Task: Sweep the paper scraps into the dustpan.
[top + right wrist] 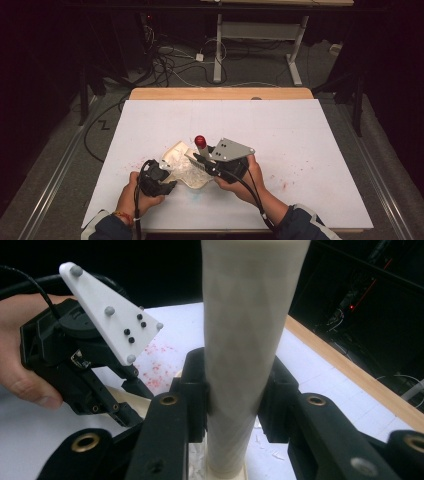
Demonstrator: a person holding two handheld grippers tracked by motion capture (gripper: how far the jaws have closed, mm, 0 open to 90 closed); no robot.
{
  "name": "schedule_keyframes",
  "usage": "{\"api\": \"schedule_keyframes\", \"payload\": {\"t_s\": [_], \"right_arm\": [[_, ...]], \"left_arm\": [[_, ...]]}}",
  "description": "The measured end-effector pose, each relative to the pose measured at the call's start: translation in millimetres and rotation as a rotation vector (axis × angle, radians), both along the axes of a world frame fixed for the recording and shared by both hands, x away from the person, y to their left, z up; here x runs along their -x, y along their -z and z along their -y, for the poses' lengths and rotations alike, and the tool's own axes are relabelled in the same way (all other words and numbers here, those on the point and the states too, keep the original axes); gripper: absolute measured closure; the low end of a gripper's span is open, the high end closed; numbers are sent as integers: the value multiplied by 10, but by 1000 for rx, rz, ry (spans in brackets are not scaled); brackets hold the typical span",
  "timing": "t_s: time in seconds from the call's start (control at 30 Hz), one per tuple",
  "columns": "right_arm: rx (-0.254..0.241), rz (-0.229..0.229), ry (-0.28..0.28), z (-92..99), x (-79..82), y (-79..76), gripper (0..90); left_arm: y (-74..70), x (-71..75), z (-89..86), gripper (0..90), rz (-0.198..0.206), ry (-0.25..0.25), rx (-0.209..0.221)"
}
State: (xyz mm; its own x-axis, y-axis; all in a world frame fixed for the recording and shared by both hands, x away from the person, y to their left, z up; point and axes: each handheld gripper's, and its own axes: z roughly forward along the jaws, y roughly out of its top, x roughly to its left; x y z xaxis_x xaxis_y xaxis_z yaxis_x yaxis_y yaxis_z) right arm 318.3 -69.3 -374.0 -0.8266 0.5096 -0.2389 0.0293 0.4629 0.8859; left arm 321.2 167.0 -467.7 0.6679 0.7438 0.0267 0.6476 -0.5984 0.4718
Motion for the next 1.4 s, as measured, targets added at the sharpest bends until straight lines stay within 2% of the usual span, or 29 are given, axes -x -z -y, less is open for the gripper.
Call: {"api": "schedule_keyframes", "payload": {"t_s": [0.13,0.27,0.3,0.33,0.37,0.4,0.43,0.47,0.5,0.53,0.57,0.6,0.67,0.73,0.77,0.87,0.93,0.97,1.0,1.03,1.1,1.13,1.2,1.23,1.27,1.3,1.33,1.37,1.4], "right_arm": [[-13,4,12,38,-43,-56,704],[-30,36,49,131,-217,-151,704],[-30,36,49,131,-217,-151,704],[-28,42,65,150,-276,-155,704],[-32,49,111,199,-439,-156,704],[-32,49,111,199,-439,-156,704],[-31,50,122,212,-498,-156,704],[-23,72,163,238,-646,-151,704],[-23,72,163,238,-646,-151,704],[-11,72,201,252,-797,-130,704],[-11,72,201,252,-797,-130,704],[-14,47,229,250,-927,-67,704],[14,47,263,225,-1022,14,704],[23,48,273,218,-1061,52,705],[22,19,283,208,-1125,133,705],[-6,-4,268,193,-1119,176,705],[0,-6,263,168,-1090,179,704],[13,-5,240,108,-1012,198,704],[13,-5,240,108,-1012,198,704],[39,13,245,41,-898,225,700],[38,6,229,16,-849,240,699],[34,-6,197,-33,-752,263,694],[36,-14,155,-73,-657,265,692],[36,-14,155,-73,-657,265,692],[38,-18,135,-91,-608,262,692],[39,-27,91,-123,-495,246,693],[39,-27,91,-123,-495,246,693],[41,-36,54,-147,-404,228,695],[46,-35,43,-155,-372,220,696]], "left_arm": [[-10,7,-17,630,-5,3,-6],[-10,4,-47,630,-15,9,-4],[-10,1,-52,630,-14,12,-3],[-12,-4,-60,631,-16,15,-3],[-10,-12,-70,630,-18,16,2],[-9,-19,-81,630,-22,19,6],[-7,-29,-100,630,-26,16,15],[-5,-33,-109,630,-28,12,19],[-5,-39,-120,630,-31,10,23],[-4,-41,-128,630,-32,9,24],[-4,-44,-134,630,-34,12,24],[-6,-48,-137,630,-34,15,21],[-15,-60,-151,630,-38,18,14],[-20,-74,-173,630,-45,16,10],[-22,-77,-189,630,-48,11,10],[-24,-76,-197,631,-51,12,4],[-24,-81,-203,630,-54,11,6],[-25,-83,-202,631,-55,13,4],[-28,-84,-201,631,-53,14,1],[-29,-85,-202,631,-52,16,-3],[-29,-93,-209,631,-57,16,-2],[-27,-98,-214,631,-59,11,1],[-26,-99,-215,630,-60,11,2],[-27,-101,-215,630,-59,10,1],[-27,-102,-211,631,-58,7,1],[-26,-102,-209,630,-58,3,2],[-27,-102,-208,630,-58,3,1],[-27,-103,-207,631,-58,4,-1],[-29,-101,-205,630,-58,6,-5]]}}
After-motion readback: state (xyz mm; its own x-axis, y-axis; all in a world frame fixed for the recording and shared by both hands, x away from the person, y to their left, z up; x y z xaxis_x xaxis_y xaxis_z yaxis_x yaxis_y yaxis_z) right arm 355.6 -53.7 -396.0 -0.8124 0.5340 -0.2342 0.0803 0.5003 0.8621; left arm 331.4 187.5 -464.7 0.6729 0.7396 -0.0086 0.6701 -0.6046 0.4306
